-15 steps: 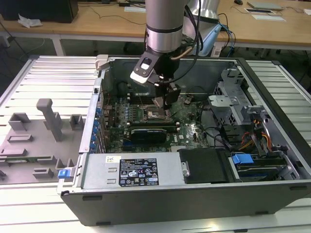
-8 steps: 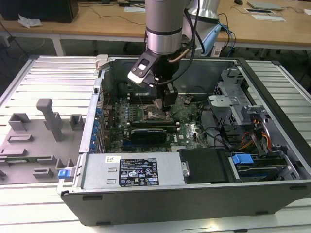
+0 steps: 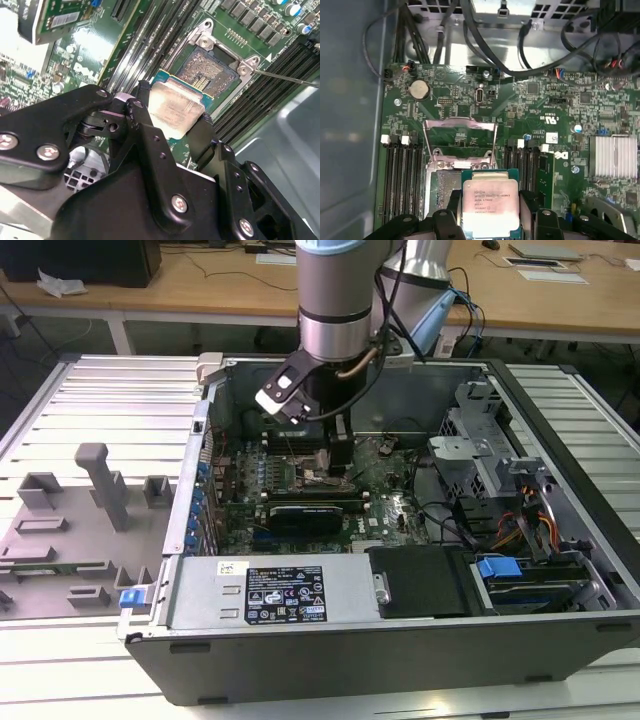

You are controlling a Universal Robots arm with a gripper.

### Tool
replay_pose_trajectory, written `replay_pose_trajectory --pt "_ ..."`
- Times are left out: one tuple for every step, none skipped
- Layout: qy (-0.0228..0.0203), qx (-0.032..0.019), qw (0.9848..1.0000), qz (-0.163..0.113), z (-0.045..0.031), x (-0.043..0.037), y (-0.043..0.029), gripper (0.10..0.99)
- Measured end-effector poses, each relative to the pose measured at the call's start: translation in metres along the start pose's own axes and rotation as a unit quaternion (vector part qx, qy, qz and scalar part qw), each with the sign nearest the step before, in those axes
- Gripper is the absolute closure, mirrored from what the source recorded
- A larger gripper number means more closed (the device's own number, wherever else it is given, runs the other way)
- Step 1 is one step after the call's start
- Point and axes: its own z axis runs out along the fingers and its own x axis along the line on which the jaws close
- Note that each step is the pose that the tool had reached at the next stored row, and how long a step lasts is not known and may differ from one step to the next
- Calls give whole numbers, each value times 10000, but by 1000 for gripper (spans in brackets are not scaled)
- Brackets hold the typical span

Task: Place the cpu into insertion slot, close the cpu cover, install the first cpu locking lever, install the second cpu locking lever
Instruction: 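Place the cpu into insertion slot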

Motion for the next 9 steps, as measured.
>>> replay_pose_trajectory --pt "-3 1 10000 28 10 7 -14 545" --pt "-4 1 10000 42 16 14 -21 545" --pt "-5 0 10000 50 23 23 -25 545" --pt "-5 -1 10000 61 34 48 -38 545" --pt "-5 -8 10000 71 43 65 -61 545" --pt "-6 -14 10000 78 50 73 -79 545" --pt "-7 -17 10000 82 55 77 -87 545" --pt "-8 -22 10000 87 68 81 -100 545" --pt "-8 -26 10000 89 79 83 -107 545"
